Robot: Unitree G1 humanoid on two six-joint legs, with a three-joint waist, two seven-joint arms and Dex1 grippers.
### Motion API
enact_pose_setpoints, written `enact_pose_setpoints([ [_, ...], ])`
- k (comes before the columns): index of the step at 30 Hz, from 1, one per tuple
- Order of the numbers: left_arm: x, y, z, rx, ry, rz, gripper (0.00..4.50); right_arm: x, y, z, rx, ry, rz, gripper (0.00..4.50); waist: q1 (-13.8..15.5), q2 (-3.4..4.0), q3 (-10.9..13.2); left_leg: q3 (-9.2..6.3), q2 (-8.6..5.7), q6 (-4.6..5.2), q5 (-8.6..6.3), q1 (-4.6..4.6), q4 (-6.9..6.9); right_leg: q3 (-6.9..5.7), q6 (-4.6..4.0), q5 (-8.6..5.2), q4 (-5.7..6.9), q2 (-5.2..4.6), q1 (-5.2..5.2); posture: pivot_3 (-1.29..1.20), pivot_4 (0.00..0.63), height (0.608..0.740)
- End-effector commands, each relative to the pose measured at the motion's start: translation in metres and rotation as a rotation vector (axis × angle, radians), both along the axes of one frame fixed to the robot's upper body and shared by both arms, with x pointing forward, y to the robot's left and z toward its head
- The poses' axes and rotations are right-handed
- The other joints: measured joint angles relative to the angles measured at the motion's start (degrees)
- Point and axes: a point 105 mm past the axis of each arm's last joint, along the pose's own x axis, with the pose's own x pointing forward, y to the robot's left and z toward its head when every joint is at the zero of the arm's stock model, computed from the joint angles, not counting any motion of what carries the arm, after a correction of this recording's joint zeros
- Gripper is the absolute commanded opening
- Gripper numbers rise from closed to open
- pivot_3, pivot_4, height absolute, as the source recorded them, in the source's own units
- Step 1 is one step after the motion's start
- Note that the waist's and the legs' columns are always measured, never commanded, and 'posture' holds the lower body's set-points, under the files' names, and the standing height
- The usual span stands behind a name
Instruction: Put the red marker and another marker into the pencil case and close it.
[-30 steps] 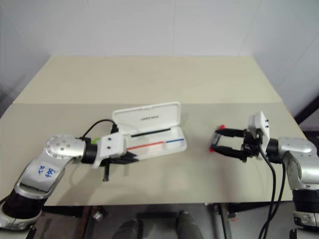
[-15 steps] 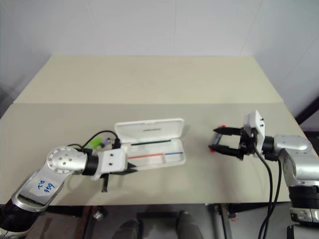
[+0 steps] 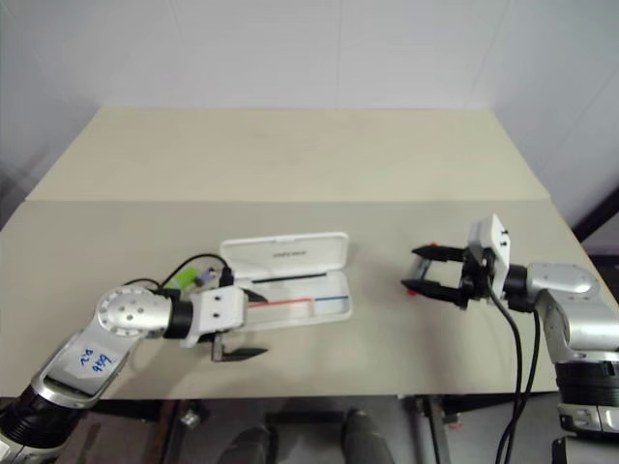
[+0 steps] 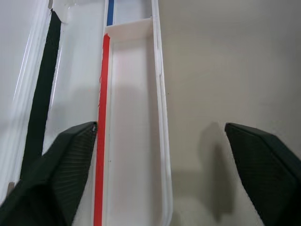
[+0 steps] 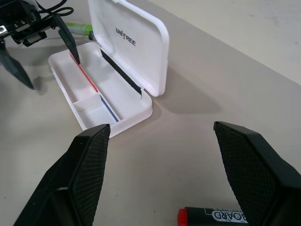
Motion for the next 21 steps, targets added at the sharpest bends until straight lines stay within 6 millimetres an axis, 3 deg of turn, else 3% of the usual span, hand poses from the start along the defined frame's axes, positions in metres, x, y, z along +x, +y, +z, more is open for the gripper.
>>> enact_pose_setpoints([
  [1, -0.005, -0.012, 0.020, -0.068, -0.045, -0.038, 4.47, 0.003, 0.000, 0.008, -0.002, -0.052, -0.038, 4.50, 0.0, 0.00, 0.0, 0.00, 0.00, 0.00, 0.00, 0.00, 0.00, 0.00, 0.01, 0.00, 0.00, -0.01, 0.00, 0.00, 0.150, 0.740],
  [7, -0.012, -0.017, 0.052, -0.246, -0.012, -0.037, 4.47, 0.017, -0.003, -0.001, -0.007, -0.066, -0.179, 4.50, 0.0, 0.00, 0.0, 0.00, 0.00, 0.00, 0.00, 0.01, 0.01, -0.01, 0.01, 0.01, 0.06, 0.01, -0.01, 0.00, 0.150, 0.740],
  [12, -0.003, -0.005, 0.073, -0.349, -0.048, 0.026, 4.47, 0.031, -0.012, -0.014, -0.010, -0.031, -0.369, 4.50, 0.0, 0.00, 0.0, 0.00, 0.00, 0.00, 0.00, 0.01, 0.02, 0.00, 0.02, 0.01, 0.06, 0.01, -0.01, 0.00, 0.150, 0.740],
  [17, -0.010, 0.011, 0.079, -0.416, -0.013, 0.025, 4.47, 0.043, -0.026, -0.029, -0.039, 0.001, -0.583, 4.50, 0.0, 0.01, 0.0, 0.00, 0.00, 0.00, 0.00, 0.01, 0.01, 0.00, 0.01, 0.01, 0.08, 0.01, -0.04, 0.00, 0.150, 0.740],
  [21, -0.014, 0.021, 0.086, -0.461, 0.009, 0.016, 4.47, 0.045, -0.025, -0.042, -0.049, 0.051, -0.652, 4.50, 0.0, 0.01, 0.0, 0.00, -0.01, 0.00, 0.00, -0.01, 0.00, 0.00, 0.00, 0.00, 0.04, 0.01, -0.04, 0.00, 0.150, 0.740],
])
